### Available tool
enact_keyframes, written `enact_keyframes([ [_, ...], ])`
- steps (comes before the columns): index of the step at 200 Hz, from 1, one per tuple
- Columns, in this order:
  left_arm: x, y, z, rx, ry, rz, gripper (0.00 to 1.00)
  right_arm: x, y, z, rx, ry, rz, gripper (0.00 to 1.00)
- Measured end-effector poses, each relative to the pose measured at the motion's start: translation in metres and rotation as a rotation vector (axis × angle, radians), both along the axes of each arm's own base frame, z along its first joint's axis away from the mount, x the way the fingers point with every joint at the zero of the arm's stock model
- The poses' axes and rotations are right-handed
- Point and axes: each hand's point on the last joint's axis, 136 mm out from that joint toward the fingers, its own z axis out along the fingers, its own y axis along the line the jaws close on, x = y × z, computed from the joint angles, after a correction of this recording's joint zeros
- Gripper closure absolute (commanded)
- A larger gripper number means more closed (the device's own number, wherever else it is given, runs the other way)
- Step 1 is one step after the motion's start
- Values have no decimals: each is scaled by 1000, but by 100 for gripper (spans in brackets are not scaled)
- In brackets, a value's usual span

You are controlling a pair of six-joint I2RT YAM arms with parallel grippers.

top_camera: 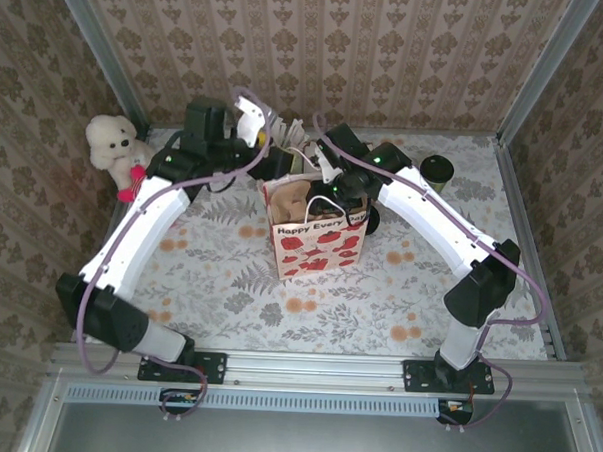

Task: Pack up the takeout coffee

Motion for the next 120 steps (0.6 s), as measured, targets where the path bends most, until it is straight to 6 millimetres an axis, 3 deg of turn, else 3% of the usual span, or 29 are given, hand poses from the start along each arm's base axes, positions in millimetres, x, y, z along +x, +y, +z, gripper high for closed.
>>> enact_keyframes([
  [16,19,4,-6,-9,-3,-40,38,1,1,0,3,-4,0,93],
  [37,25,5,-12,-31,-5,-137,52,3,2,1,10,-13,-1,93],
  [55,12,-4,-10,-56,-25,-254,52,4,3,1,16,-17,-3,93],
  [69,0,-11,-6,-73,-49,-337,43,5,4,1,19,-17,-7,93],
  [81,-10,-16,-2,-88,-67,-396,42,5,4,1,22,-15,-13,93],
  [120,-23,-22,4,-114,-101,-508,70,7,6,2,36,-18,-29,93],
])
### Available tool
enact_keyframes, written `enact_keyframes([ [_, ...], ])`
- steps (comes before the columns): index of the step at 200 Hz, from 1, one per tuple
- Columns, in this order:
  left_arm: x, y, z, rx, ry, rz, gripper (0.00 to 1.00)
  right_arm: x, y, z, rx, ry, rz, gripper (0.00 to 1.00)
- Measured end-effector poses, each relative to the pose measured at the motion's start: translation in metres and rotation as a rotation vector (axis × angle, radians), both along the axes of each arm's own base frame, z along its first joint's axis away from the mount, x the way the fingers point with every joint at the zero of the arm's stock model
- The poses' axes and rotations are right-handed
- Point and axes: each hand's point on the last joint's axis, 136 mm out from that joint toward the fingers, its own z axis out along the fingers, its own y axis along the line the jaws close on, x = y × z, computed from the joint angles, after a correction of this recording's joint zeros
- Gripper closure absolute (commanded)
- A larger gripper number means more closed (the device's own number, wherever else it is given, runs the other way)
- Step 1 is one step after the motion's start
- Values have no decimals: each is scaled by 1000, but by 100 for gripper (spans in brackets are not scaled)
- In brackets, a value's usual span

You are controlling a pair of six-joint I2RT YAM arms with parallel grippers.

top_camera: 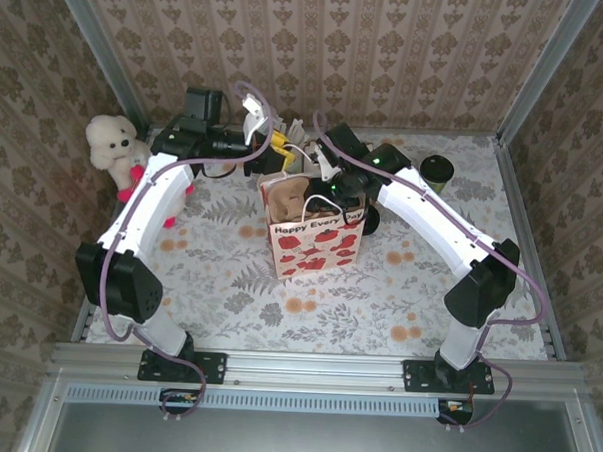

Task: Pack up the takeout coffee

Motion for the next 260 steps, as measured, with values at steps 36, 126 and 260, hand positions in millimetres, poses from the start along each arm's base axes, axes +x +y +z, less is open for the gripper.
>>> enact_keyframes([
  [36,3,-2,-1,1,-6,-8,91,2,2,1,15,-7,-12,93],
  [126,60,12,-10,27,214,405,97,-1,-2,6,-12,-52,-9,92],
  [260,71,3,-11,-49,458,578,95,-6,8,-41,-153,78,66,96],
])
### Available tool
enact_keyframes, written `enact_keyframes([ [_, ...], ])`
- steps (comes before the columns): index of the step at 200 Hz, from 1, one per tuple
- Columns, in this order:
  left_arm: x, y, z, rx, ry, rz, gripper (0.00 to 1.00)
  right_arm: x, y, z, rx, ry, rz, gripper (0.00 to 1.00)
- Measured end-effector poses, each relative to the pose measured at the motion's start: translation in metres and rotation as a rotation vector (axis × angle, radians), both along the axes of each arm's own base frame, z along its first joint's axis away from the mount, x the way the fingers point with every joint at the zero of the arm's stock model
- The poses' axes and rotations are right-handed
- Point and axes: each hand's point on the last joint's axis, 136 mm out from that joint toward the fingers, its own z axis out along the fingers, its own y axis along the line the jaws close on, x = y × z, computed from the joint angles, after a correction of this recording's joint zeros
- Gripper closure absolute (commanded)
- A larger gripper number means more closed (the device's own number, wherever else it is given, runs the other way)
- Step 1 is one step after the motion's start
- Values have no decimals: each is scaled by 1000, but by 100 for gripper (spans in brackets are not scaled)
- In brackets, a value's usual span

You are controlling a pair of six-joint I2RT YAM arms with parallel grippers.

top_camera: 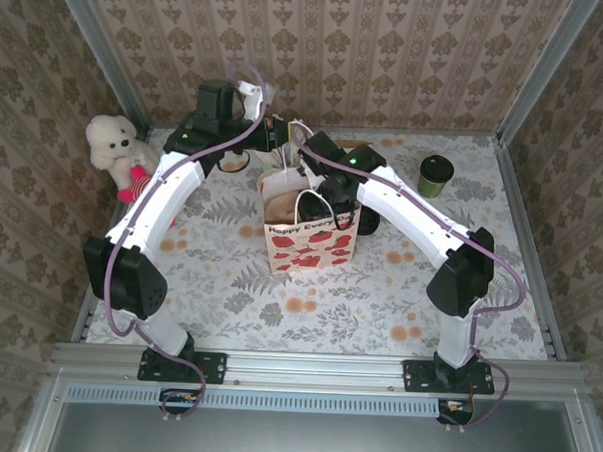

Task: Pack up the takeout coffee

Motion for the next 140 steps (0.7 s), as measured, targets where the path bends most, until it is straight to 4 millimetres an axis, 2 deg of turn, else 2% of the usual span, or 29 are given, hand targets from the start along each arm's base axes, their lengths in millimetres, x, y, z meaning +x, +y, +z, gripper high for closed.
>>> enact_keyframes([
  [23,1,2,1,-10,11,5,95,-1,-1,-3,-8,10,1,96],
  [36,2,4,1,-17,19,8,92,-2,0,-4,-10,11,6,96],
  [90,-10,3,6,-32,2,-48,61,-8,-1,-12,-33,60,-4,96],
  [109,-23,15,14,-24,-40,-48,52,-10,-1,-16,-40,76,-10,96],
  [140,-51,37,41,4,-183,-52,25,-11,-2,-16,-40,89,-23,96],
])
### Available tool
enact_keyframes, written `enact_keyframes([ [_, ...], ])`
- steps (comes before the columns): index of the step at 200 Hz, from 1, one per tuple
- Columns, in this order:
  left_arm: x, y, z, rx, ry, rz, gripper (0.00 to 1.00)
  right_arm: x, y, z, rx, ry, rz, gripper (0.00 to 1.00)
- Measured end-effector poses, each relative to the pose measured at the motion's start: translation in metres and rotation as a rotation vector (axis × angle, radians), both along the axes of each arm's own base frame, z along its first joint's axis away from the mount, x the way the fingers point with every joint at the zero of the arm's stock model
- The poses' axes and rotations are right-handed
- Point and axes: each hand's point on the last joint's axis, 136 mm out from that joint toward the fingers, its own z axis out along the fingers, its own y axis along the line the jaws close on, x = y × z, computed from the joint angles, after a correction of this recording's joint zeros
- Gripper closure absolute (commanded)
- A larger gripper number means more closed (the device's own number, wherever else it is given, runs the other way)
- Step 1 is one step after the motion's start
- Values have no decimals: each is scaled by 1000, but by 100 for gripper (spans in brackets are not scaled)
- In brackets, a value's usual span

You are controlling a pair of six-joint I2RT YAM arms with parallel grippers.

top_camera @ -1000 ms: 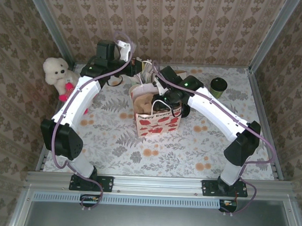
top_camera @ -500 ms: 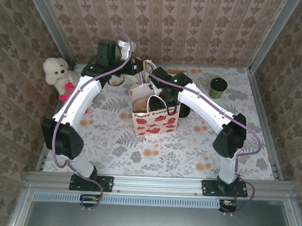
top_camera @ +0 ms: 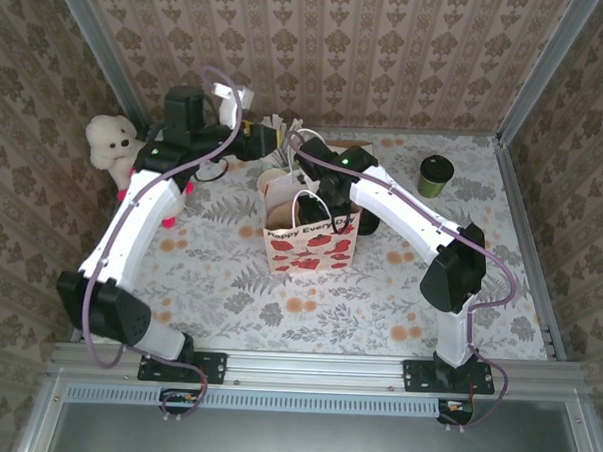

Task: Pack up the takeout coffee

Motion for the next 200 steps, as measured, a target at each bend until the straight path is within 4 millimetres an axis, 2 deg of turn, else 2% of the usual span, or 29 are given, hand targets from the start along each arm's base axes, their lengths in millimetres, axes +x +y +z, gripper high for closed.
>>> enact_keyframes([
  [10,-14,3,7,11,-53,-15,17,0,0,1,0,3,-4,96],
  [26,-40,3,16,33,-140,-66,13,-1,0,1,1,7,-7,96],
  [62,-115,-24,18,85,-354,-322,12,-2,2,2,12,21,-21,96],
  [79,-136,-30,13,90,-404,-412,15,-1,3,2,16,23,-24,96],
  [105,-137,-36,2,123,-433,-447,20,-1,4,2,16,24,-27,96],
  [156,-110,-44,-30,204,-381,-414,24,-1,3,2,16,24,-30,96],
  [178,-108,-49,-38,203,-361,-440,32,-1,4,2,18,26,-34,96],
  [200,-114,-53,-40,179,-362,-491,47,-2,5,2,20,29,-42,96],
])
